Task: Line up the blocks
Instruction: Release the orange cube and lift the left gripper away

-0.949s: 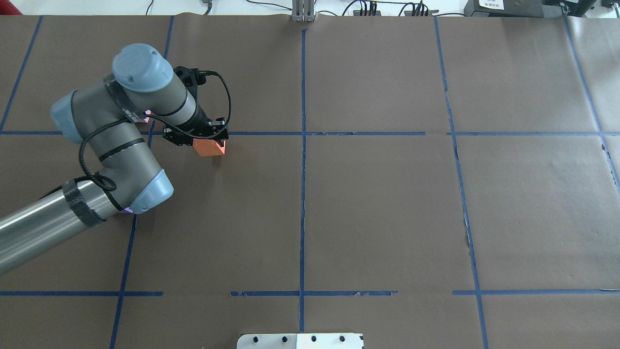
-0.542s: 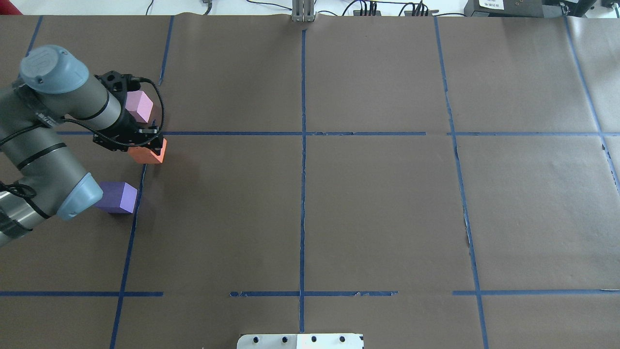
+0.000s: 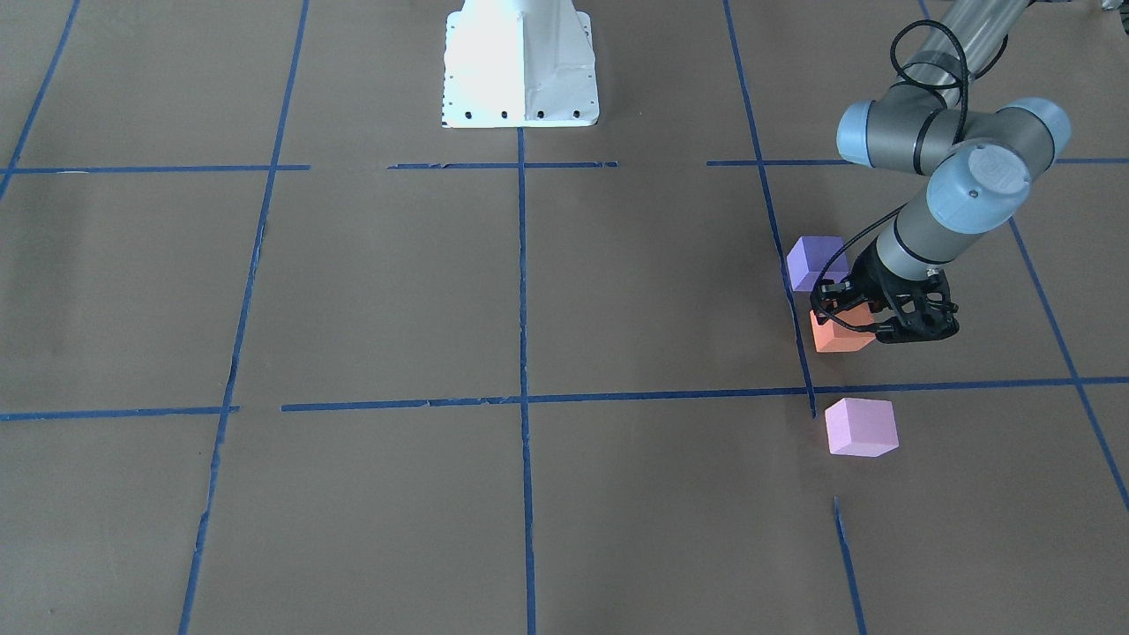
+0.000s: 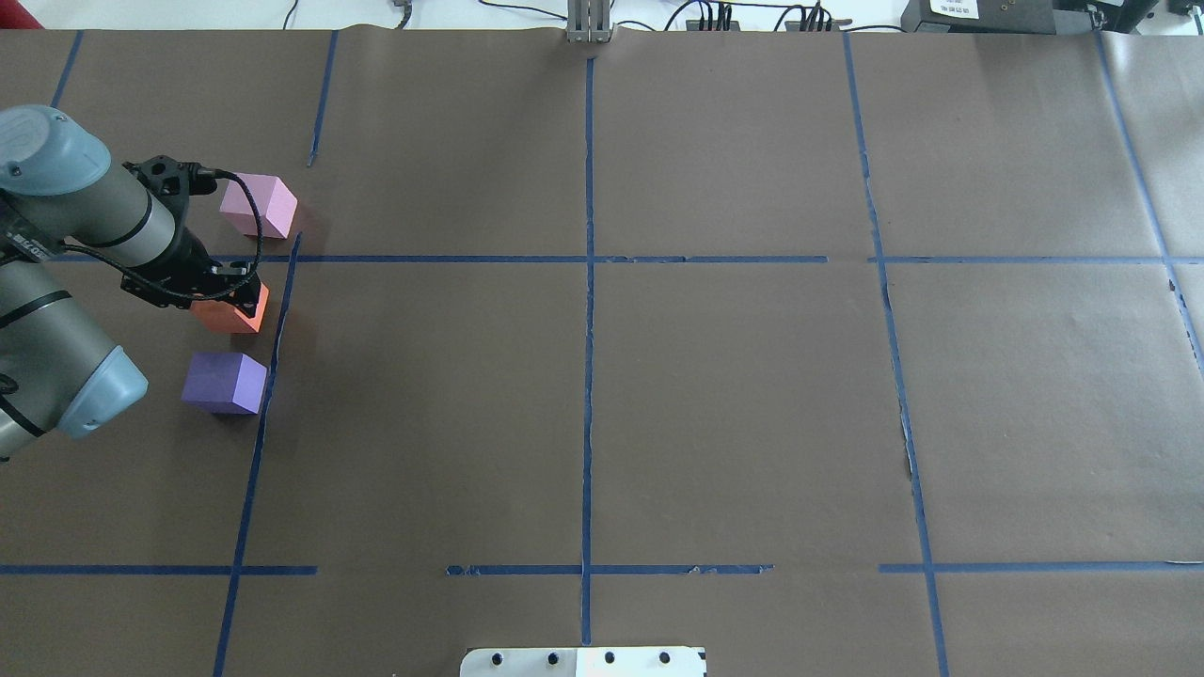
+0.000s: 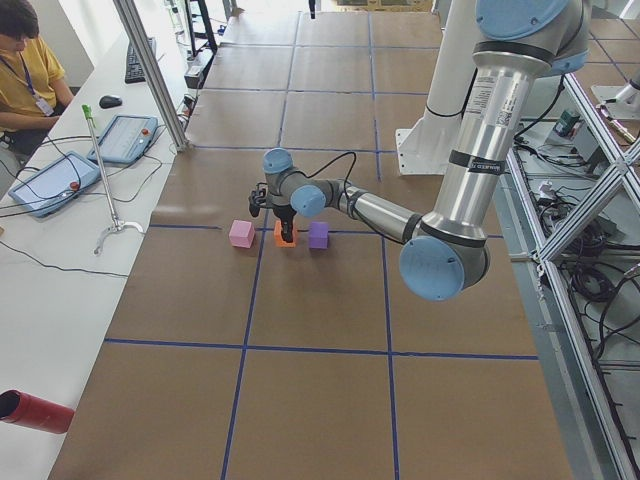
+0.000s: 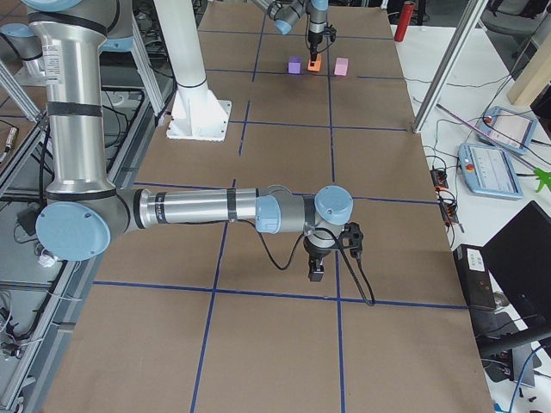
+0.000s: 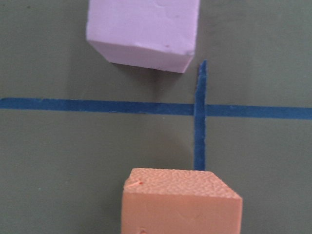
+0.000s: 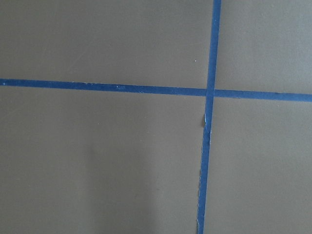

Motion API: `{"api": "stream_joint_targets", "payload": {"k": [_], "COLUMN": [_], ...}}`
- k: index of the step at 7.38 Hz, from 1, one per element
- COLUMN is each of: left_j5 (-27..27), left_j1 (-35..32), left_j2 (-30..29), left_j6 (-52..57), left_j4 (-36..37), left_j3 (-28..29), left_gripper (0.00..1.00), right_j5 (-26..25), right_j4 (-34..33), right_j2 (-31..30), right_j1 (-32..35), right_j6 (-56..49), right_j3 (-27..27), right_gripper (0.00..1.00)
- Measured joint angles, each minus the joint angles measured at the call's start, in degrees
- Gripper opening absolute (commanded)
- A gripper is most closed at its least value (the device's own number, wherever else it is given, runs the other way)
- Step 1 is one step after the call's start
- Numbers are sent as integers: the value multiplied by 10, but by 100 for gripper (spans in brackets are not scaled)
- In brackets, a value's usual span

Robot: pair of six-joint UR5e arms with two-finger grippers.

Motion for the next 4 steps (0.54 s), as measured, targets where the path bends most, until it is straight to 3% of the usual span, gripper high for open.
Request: {"api": "stream_joint_targets", "payload": {"k": [4], "left_j5": [-1], "left_j1": [-30], "left_j2": [-2], "left_j6": [2], "left_j4": [-1], "left_j3": [-9], "left_gripper": [99], "right_j5": [0], "right_j4": [0], "right_j2": [0], "right_j1": [0], "right_j6": [0], "right_j3": [0], "right_gripper": [100]}}
